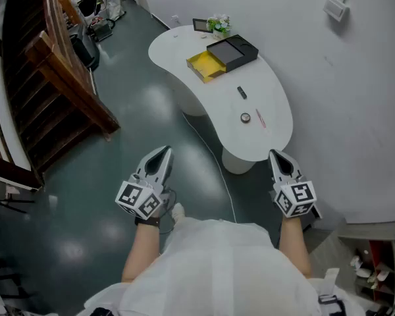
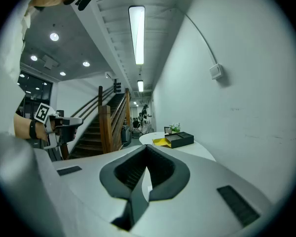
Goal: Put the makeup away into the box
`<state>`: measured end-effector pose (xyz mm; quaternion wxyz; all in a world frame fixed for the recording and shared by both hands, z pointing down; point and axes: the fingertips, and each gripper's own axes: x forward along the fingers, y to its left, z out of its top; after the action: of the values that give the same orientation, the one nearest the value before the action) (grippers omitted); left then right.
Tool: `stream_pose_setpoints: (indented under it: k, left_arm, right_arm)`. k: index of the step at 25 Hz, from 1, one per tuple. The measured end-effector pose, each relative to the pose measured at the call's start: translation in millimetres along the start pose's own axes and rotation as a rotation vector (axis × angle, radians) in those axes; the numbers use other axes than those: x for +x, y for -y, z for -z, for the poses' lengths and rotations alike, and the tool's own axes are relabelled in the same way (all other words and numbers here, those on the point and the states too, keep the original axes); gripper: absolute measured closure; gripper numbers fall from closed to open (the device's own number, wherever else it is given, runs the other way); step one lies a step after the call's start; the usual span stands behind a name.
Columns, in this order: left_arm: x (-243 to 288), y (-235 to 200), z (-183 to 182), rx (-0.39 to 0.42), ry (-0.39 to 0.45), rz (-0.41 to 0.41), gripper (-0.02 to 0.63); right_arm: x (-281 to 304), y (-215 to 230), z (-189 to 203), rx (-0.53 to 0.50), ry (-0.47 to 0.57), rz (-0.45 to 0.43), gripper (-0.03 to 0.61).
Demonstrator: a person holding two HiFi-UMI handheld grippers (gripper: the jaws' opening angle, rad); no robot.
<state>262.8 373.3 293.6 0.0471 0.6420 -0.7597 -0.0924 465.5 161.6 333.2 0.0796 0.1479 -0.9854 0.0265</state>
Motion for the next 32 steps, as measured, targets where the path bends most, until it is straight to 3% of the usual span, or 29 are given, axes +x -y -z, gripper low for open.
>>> stream_pose_setpoints:
  k: [19, 32]
  left_arm:
    - [-11.0, 1.7, 2.8, -0.003, 0.007, -0.024, 0.595]
    - [-5.5, 5.3, 7.5, -0.005, 0.0, -0.024, 0.594]
  right_arm:
    - [0.9, -5.8, -1.7, -0.028, -0.003, -0.028, 0.569]
    - [-1.0, 0.7, -4.7, 0.029, 0.047, -0.037, 0.569]
